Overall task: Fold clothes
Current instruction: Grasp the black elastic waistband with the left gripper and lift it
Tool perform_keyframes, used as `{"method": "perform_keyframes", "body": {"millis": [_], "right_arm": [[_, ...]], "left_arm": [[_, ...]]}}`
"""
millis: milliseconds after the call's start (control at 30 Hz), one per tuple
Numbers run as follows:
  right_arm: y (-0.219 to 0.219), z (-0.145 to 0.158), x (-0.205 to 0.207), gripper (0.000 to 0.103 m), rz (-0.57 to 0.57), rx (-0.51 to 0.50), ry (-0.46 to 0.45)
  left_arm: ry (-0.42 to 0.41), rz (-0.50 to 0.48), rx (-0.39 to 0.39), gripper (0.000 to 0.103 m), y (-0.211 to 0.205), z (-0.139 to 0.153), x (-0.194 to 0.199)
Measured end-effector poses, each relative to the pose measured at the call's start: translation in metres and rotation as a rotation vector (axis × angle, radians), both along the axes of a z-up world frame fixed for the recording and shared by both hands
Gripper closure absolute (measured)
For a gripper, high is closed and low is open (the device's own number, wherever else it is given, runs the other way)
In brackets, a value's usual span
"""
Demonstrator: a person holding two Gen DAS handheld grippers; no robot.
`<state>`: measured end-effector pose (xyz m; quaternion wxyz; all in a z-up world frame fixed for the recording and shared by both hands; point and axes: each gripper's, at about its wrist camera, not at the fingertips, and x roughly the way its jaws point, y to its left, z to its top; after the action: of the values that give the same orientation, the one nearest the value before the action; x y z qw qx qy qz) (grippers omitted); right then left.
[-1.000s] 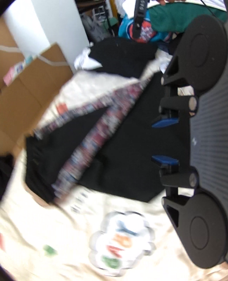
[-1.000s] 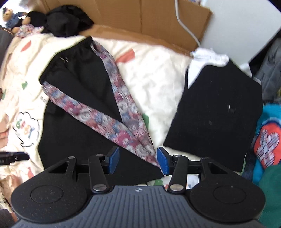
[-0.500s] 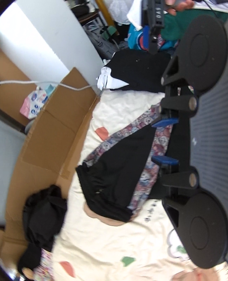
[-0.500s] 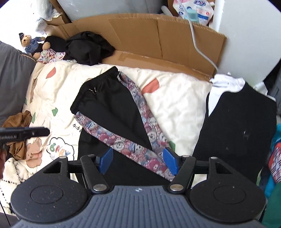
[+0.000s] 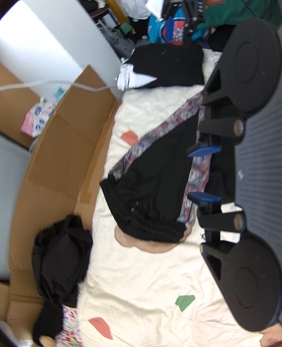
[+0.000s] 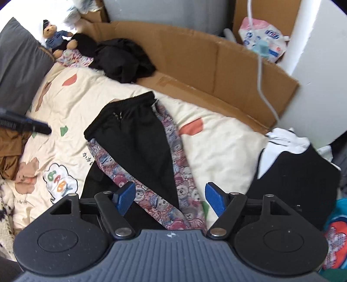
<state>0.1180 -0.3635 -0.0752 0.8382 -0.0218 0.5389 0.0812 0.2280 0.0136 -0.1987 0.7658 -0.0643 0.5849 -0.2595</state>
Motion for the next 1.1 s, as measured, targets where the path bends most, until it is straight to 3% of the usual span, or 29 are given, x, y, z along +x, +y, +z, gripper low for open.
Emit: {"method": "perform_keyframes", "body": {"millis": [167,400,467,533,800,1000,1067,1100], "right_arm": [[0.017,-0.029,-0.006,0.028,0.053,0.011,-0.047],[0.032,-0.079,-0.02,0.028,0.131,-0.012,-0.103],[0.035,-0.093,-0.025,0.028,0.157,-0.026,-0.104],[0.037,-0.104,-0.03,0.028,0.166,-0.037,-0.098],[0.045,-0.144,-0.069,0.028,0.271,-0.115,-0.102],[0.039,-0.163,-0.093,0.028,0.262,-0.155,-0.126],[0.037,-0.169,-0.1,0.028,0.261,-0.177,-0.125],[0.036,-0.172,-0.102,0.028,0.259,-0.184,-0.121]], "left_arm": [[0.037,0.04,-0.035,0.057,0.022,-0.049,0.013],[0.062,0.158,-0.127,0.056,0.029,-0.119,0.019],[0.084,0.167,-0.148,0.05,0.027,-0.134,0.02],[0.101,0.172,-0.166,0.03,0.026,-0.146,0.021],[0.13,0.207,-0.195,0.026,0.026,-0.178,0.019],[0.142,0.31,-0.259,0.028,0.029,-0.197,0.022],[0.141,0.33,-0.285,0.041,0.03,-0.2,0.024],[0.146,0.351,-0.294,0.055,0.03,-0.201,0.023]]}}
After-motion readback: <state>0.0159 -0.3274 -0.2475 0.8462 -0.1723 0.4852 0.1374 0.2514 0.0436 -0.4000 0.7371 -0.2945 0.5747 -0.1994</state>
